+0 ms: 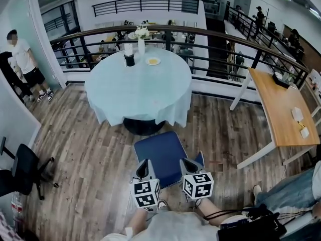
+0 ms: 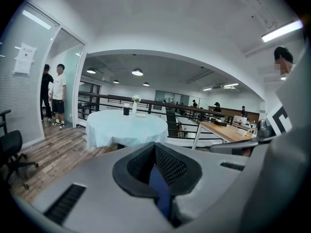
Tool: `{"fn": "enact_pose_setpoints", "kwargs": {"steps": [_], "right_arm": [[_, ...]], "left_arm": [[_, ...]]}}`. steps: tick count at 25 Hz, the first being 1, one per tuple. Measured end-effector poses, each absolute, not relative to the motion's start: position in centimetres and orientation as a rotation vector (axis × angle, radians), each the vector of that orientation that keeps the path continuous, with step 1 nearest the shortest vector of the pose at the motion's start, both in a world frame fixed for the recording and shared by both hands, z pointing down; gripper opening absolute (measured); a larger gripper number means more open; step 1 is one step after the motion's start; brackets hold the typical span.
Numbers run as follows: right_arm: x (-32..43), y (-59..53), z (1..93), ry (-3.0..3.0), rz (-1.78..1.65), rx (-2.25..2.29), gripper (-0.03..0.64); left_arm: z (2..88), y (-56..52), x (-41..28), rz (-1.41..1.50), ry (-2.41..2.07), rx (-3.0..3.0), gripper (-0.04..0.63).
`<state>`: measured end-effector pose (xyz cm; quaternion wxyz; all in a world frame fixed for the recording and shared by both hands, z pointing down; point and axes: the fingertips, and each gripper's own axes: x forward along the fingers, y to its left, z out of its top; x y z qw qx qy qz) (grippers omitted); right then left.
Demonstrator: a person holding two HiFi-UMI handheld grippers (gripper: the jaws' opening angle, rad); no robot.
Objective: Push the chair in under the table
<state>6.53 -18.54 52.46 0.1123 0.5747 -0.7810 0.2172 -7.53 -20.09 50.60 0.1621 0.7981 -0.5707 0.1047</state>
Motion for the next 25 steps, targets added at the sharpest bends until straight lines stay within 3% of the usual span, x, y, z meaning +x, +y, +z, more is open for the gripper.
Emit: {"fn": "enact_pose_setpoints", "kwargs": {"steps": [25], "right_arm": [[8.3, -24.1, 53.9, -2.318, 0.677, 1.544, 0.017]], "left_arm": [[53.5, -24.0, -4.6, 0.36, -1.559, 2.201, -0.003]]}}
